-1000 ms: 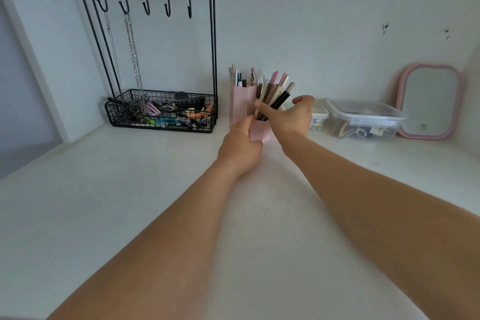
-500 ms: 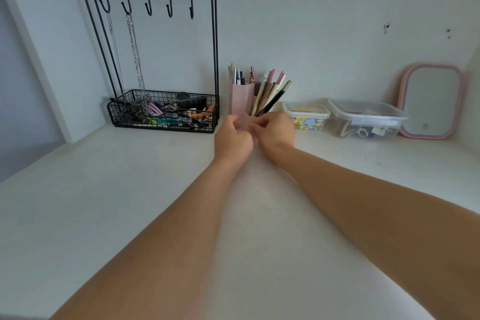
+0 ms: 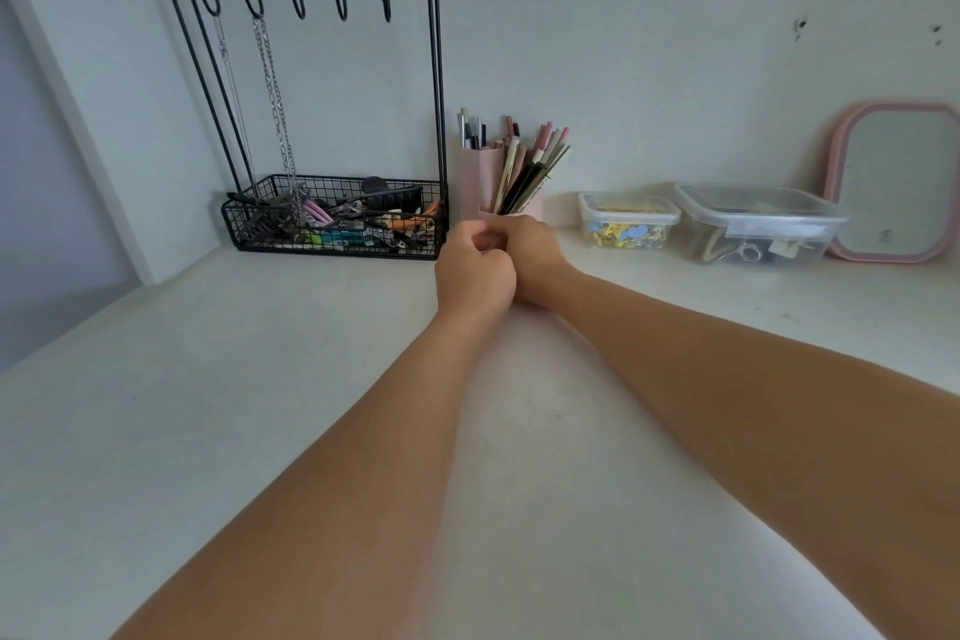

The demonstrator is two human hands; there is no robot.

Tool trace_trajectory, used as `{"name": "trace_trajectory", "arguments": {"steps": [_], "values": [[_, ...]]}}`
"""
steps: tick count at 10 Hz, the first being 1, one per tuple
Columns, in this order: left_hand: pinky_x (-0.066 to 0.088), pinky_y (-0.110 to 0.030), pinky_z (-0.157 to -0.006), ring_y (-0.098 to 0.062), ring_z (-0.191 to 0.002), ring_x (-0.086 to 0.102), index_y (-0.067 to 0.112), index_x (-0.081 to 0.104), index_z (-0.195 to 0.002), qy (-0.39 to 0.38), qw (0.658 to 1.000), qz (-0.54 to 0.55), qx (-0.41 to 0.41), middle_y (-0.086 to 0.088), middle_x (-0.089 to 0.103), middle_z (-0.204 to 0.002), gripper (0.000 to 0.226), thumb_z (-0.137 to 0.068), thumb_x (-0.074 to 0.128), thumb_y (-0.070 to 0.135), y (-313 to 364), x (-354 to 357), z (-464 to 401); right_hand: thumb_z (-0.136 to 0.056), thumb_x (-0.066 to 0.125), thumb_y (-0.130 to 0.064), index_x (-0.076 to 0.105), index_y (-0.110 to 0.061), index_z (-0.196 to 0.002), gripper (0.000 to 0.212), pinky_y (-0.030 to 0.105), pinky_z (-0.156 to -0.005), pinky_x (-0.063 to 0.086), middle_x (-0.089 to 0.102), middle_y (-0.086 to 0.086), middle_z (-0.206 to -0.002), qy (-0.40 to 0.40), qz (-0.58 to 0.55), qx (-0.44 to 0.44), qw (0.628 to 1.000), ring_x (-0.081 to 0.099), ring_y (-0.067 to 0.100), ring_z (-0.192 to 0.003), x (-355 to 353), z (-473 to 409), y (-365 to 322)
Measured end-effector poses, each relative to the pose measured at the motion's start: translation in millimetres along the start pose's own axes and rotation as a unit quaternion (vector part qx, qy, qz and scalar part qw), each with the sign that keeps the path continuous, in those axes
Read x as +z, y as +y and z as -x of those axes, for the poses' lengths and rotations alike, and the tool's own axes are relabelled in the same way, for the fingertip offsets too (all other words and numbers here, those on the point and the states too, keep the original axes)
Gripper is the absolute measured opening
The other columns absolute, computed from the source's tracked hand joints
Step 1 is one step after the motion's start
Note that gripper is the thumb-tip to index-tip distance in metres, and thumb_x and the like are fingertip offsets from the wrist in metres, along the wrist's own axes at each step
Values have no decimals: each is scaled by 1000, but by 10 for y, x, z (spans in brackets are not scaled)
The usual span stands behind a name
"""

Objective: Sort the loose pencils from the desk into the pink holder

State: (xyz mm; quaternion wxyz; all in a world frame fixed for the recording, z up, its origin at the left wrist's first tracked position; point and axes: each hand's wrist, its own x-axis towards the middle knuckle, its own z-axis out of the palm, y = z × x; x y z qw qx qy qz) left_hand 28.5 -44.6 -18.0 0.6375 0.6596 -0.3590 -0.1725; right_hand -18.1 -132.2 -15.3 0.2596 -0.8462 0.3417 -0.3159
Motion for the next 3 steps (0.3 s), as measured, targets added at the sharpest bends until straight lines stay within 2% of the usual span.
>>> {"name": "trace_trajectory", "arguments": {"steps": [1, 2, 3], "values": [[40, -22, -85, -15, -106, 56, 14, 59, -131, 6, 1000, 8, -5, 3, 59, -111, 48, -89, 43, -5, -1, -25, -3, -87, 63, -12, 70, -19, -121, 35, 21, -86, 44, 72, 0, -109, -9, -20, 22, 1000, 62, 10, -99, 12, 7, 8], [42, -24, -93, -17, -112, 56, 13, 57, -135, 23, 1000, 7, 2, -3, 61, -125, 50, -90, 45, -4, -31, -62, -5, -84, 68, -13, 75, -20, -110, 27, 22, -87, 49, 73, -2, -103, 32, -98, 86, 991, 65, 12, -97, -73, 66, 67], [46, -27, -89, -17, -111, 56, 16, 56, -136, 10, 1000, -7, -22, 0, 59, -124, 49, -91, 49, -1, -9, -90, 51, -84, 69, -7, 76, -18, -98, 19, 29, -83, 56, 71, 4, -91, 41, -204, 161, 965, 64, 16, -84, -255, 194, 110]]}}
